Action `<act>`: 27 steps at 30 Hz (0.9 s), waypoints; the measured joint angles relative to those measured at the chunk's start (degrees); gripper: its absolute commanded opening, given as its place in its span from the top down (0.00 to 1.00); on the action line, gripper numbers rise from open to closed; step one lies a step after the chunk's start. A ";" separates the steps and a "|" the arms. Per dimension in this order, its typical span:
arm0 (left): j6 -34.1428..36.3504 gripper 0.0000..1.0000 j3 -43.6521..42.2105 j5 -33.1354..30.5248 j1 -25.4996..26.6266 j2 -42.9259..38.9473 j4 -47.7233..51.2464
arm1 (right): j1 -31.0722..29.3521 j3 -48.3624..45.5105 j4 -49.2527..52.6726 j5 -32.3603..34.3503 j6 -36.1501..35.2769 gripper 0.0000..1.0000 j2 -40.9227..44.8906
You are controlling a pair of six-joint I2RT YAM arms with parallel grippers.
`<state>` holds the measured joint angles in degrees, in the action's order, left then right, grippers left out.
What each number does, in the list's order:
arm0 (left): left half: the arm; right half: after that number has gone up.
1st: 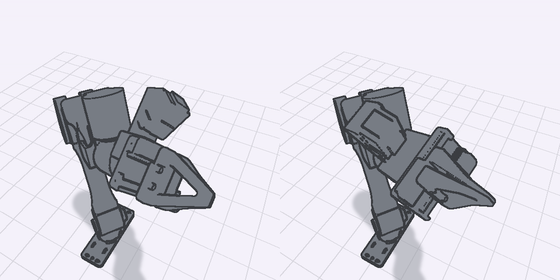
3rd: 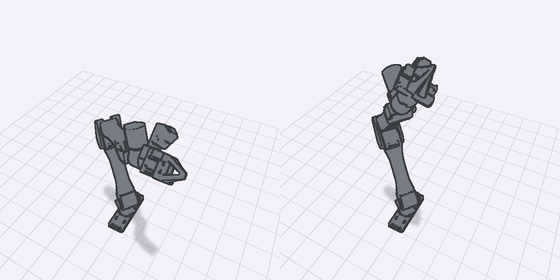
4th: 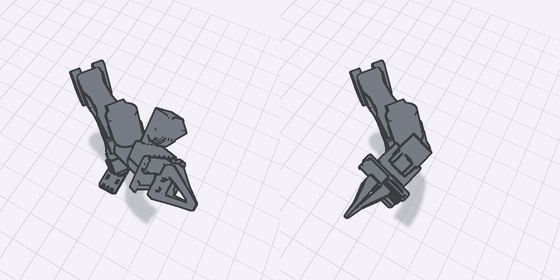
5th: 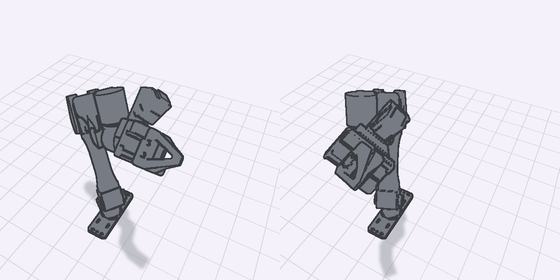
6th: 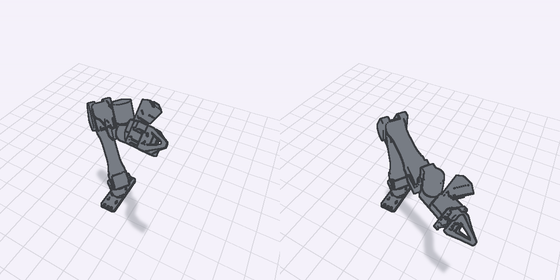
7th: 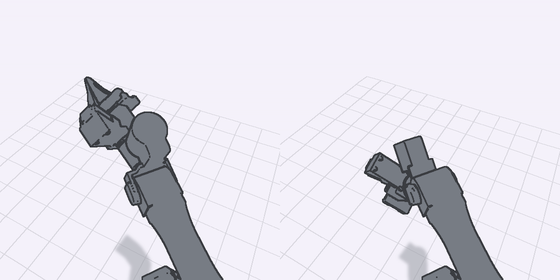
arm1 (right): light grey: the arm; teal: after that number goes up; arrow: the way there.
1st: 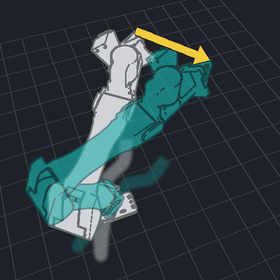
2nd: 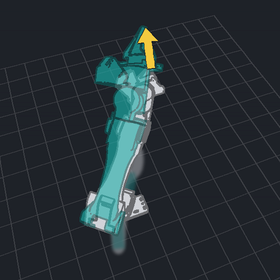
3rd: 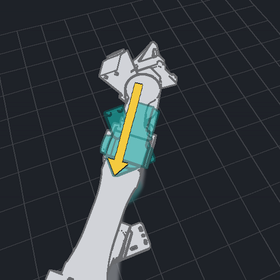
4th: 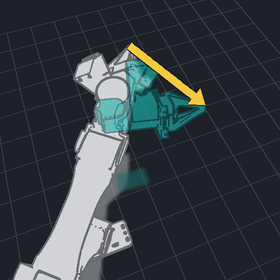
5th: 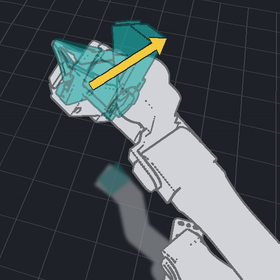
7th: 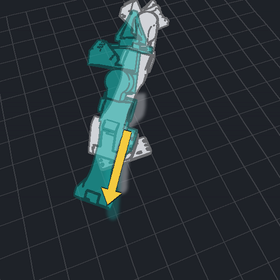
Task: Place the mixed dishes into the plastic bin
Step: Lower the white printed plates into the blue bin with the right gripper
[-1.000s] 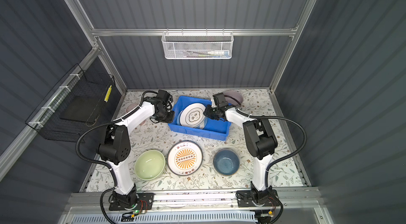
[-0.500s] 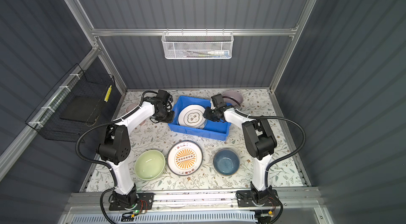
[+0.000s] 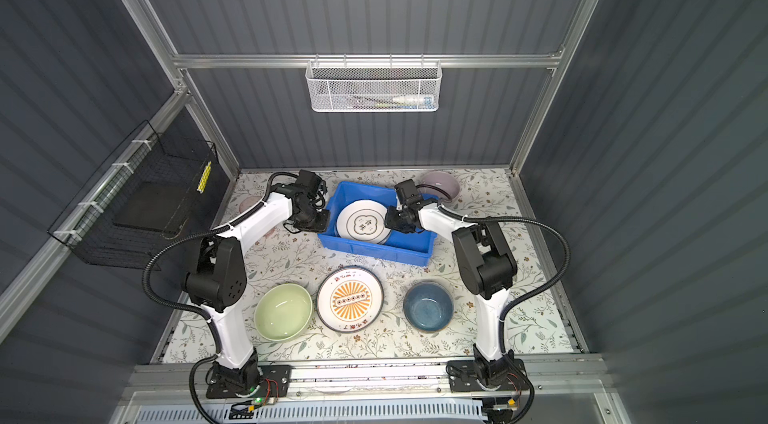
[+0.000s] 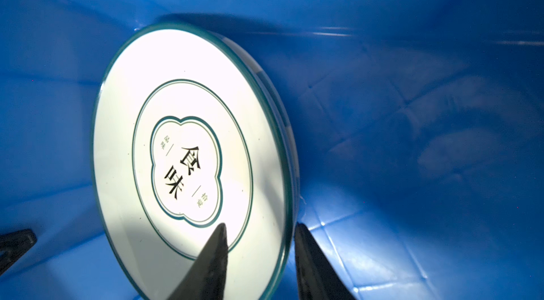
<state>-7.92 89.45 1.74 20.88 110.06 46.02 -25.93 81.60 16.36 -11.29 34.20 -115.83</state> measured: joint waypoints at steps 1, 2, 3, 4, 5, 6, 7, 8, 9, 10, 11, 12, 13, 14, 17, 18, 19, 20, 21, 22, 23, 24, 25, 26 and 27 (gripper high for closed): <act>0.00 0.91 -0.07 0.00 0.00 -0.02 -0.07 | -0.13 0.13 0.37 0.44 -0.04 0.54 0.00; 0.00 0.91 -0.11 0.00 0.00 -0.07 -0.15 | -0.28 0.20 0.70 0.92 -0.09 0.54 0.00; 0.00 0.91 -0.11 0.00 0.00 -0.07 -0.15 | -0.39 0.42 1.31 1.33 -0.31 0.53 0.00; 0.00 0.91 -0.13 0.00 0.00 -0.07 -0.17 | -0.57 0.87 2.08 1.73 -0.39 0.54 -0.11; 0.00 0.91 -0.15 0.00 0.00 -0.11 -0.17 | -0.68 1.44 2.69 2.23 -0.52 0.53 -0.28; 0.00 0.91 -0.17 0.00 0.00 -0.11 -0.20 | -0.76 2.21 3.45 2.58 -0.68 0.53 -0.59; 0.00 0.91 -0.24 0.00 0.00 -0.13 -0.24 | -0.92 3.17 4.15 2.95 -0.94 0.53 -1.03; 0.00 0.91 -0.28 0.00 0.00 -0.17 -0.31 | -1.03 4.07 4.81 3.30 -1.22 0.53 -1.53; 0.00 0.91 -0.33 0.02 0.00 -0.20 -0.37 | -1.18 4.87 5.49 3.72 -1.46 0.53 -1.95; 0.00 0.91 -0.39 0.04 0.00 -0.22 -0.42 | -1.31 5.51 6.03 4.02 -1.73 0.53 -2.40; 0.00 0.91 -0.44 0.13 0.00 -0.22 -0.46 | -1.49 6.12 6.56 4.26 -1.95 0.53 -2.78; 0.00 0.91 -0.48 0.24 0.00 -0.31 -0.55 | -1.70 6.82 7.28 4.46 -2.16 0.53 -3.32; 0.00 0.91 -0.59 0.39 0.00 -0.33 -0.63 | -2.01 7.56 7.87 4.70 -2.36 0.53 -3.87; 0.00 0.91 -0.59 0.42 0.00 -0.33 -0.66 | -2.27 8.09 8.31 4.76 -2.56 0.52 -4.37; 0.00 0.91 -0.59 0.42 0.00 -0.33 -0.66 | -3.10 10.01 10.01 5.20 -2.99 0.51 -5.90; 0.00 0.91 -0.59 0.42 0.00 -0.33 -0.66 | -3.30 10.56 10.54 5.29 -3.19 0.51 -6.27; 0.00 0.91 -0.59 0.42 0.00 -0.33 -0.66 | -3.50 11.26 11.13 5.33 -3.23 0.51 -6.56; 0.02 0.91 -0.59 0.42 0.00 -0.33 -0.63 | -3.63 11.76 11.50 5.46 -3.32 0.51 -6.73; 0.02 0.91 -0.59 0.44 0.00 -0.33 -0.66 | -3.74 12.22 12.09 5.55 -3.41 0.51 -6.95; 0.02 0.91 -0.59 0.42 0.00 -0.33 -0.66 | -3.78 12.59 12.48 5.66 -3.50 0.50 -7.19; 0.02 0.91 -0.59 0.44 0.00 -0.33 -0.66 | -3.80 12.94 12.79 5.73 -3.58 0.50 -7.41; 0.02 0.91 -0.59 0.46 0.00 -0.33 -0.66 | -3.82 13.22 13.05 5.75 -3.65 0.50 -7.61; 0.02 0.91 -0.59 0.48 0.00 -0.33 -0.66 | -3.85 13.42 13.31 5.77 -3.72 0.50 -7.67; 0.02 0.91 -0.61 0.52 0.00 -0.35 -0.66 | -3.89 13.60 13.62 5.79 -3.76 0.50 -7.67; 0.02 0.91 -0.66 0.59 -0.02 -0.35 -0.72 | -3.91 13.75 13.86 5.79 -3.80 0.49 -7.69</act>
<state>-7.90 88.79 2.33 20.86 109.71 45.30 -29.85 95.35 30.22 -5.50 30.39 -123.52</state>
